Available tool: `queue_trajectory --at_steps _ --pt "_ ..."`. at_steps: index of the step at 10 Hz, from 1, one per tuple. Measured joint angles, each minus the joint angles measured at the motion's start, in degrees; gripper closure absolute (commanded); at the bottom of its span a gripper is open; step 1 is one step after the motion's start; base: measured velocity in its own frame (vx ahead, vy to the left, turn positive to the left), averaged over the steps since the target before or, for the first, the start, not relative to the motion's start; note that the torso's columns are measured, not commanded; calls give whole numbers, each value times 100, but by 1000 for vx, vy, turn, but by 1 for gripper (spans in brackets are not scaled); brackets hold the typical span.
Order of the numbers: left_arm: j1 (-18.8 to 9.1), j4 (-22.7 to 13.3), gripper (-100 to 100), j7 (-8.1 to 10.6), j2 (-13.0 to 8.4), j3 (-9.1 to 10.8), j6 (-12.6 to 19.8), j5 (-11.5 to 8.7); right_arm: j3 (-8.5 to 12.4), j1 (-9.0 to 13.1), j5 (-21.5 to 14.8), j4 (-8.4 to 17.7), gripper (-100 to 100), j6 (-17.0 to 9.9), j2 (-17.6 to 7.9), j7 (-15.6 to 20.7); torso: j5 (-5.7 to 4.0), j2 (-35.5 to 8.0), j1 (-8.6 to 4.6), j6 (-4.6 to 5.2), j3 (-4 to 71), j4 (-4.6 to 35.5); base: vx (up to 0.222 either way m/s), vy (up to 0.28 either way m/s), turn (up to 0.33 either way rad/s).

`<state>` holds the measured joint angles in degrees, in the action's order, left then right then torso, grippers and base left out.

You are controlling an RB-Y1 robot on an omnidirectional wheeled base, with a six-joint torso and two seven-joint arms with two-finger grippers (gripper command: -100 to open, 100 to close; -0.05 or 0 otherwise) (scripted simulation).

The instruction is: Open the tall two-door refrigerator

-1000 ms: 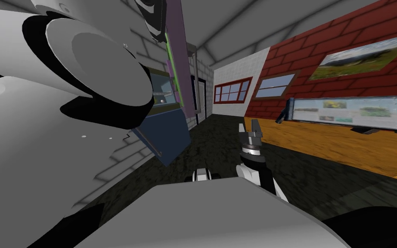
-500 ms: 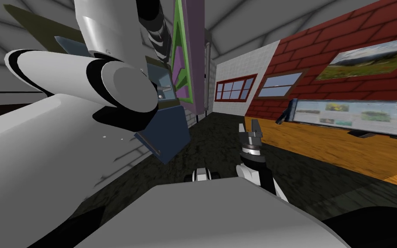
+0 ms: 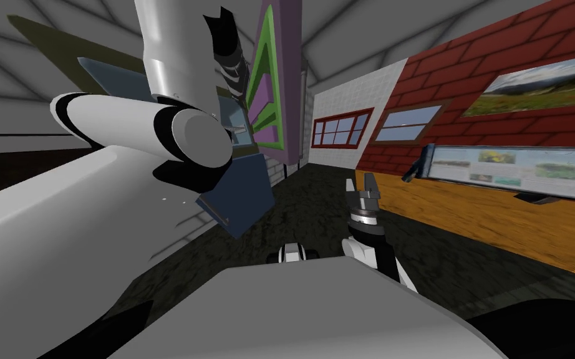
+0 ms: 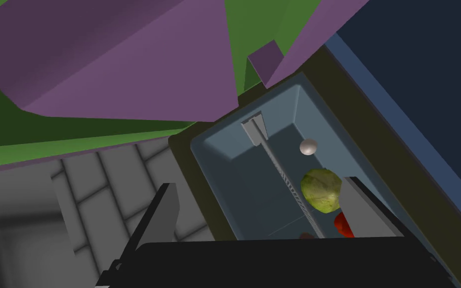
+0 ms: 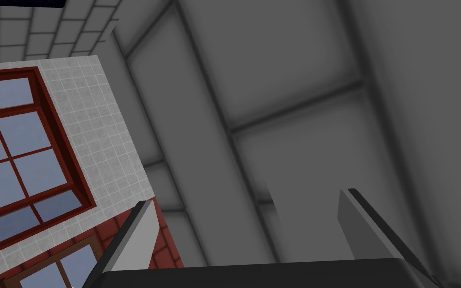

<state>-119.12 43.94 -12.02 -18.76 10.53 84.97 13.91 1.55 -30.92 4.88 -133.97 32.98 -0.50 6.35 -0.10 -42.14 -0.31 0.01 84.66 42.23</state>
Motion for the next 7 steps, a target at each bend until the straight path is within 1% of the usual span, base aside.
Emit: queue_trajectory --at_steps 1,3,6,7 --pt "-20 -48 -100 50 -11 -42 -66 58 0 0 0 0 0 0 0 0 1 4 10 1 3 -2 82 -202 49" --pt "-162 -163 -100 143 -56 -117 -145 177 0 0 0 0 0 0 0 0 7 -12 20 0 -7 3 62 -246 67" --pt "-98 -153 -100 267 -147 -232 -69 406 0 0 0 0 0 0 0 0 15 -16 45 -2 -11 6 68 -206 58" --pt "-115 -154 -100 302 -185 -259 -25 476 0 0 0 0 0 0 0 0 14 -12 41 -2 -8 5 62 -185 58"
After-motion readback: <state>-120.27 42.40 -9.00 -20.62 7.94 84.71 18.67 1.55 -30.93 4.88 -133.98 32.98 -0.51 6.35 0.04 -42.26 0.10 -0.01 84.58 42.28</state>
